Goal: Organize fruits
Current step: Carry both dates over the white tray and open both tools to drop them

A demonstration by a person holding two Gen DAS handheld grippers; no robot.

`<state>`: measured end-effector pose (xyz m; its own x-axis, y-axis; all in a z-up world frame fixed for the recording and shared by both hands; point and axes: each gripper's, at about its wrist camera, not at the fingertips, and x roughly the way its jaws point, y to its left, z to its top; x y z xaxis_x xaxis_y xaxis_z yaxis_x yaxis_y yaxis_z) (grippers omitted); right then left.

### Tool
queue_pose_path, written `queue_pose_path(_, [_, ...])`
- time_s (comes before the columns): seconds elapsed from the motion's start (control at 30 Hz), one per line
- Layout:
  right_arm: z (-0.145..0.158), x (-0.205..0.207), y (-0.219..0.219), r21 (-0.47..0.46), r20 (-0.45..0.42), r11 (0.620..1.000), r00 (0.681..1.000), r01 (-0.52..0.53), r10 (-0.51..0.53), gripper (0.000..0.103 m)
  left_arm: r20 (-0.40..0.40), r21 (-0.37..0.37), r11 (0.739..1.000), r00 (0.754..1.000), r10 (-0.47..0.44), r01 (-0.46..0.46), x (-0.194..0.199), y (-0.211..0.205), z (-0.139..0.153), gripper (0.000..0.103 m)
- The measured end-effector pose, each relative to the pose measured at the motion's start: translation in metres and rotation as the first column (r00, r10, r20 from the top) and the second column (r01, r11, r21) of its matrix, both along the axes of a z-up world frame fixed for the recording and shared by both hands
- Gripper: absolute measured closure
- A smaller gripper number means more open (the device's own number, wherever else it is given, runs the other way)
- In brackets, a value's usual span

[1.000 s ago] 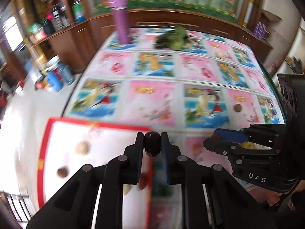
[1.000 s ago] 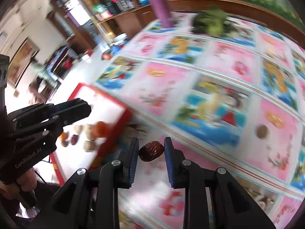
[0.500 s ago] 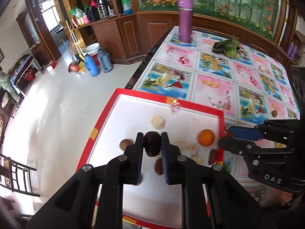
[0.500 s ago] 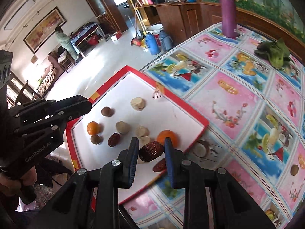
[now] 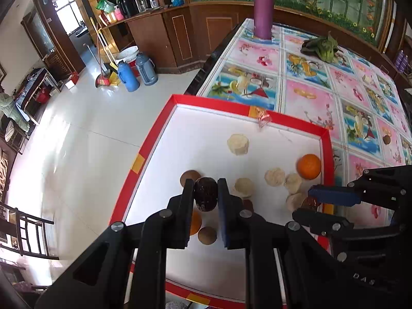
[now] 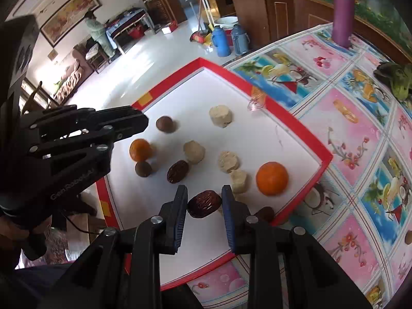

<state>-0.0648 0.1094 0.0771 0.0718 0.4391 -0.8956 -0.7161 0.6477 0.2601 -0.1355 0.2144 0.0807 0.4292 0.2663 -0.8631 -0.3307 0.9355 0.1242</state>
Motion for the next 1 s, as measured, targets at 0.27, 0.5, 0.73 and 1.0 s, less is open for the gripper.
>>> queue_pose_path(0.27, [-0.012,-0.004,0.008,-0.048,0.003,0.998,0.999,-0.036,0.036,0.077,-0.075,-0.005,1.000,0.997,-0.019,0.018,-0.006,-0.004,-0.026,0.083])
queue_pose_path(0.5, [-0.019,-0.009,0.017,-0.054,0.027,0.997,0.998,-0.061,0.063,0.077,-0.121,0.002,0.999,0.992,-0.042,0.043,-0.010,-0.010,-0.038,0.083])
queue_pose_path(0.73, [-0.017,-0.007,0.018,-0.028,0.046,0.998,0.997,-0.057,0.058,0.077,-0.134,0.024,0.998,0.989,-0.059,0.062,-0.007,-0.012,-0.041,0.083])
queue_pose_path(1.0, [-0.015,-0.006,0.011,-0.005,0.052,0.999,0.997,-0.049,0.049,0.077,-0.117,-0.007,0.998,0.991,-0.066,0.066,0.001,-0.011,-0.042,0.083])
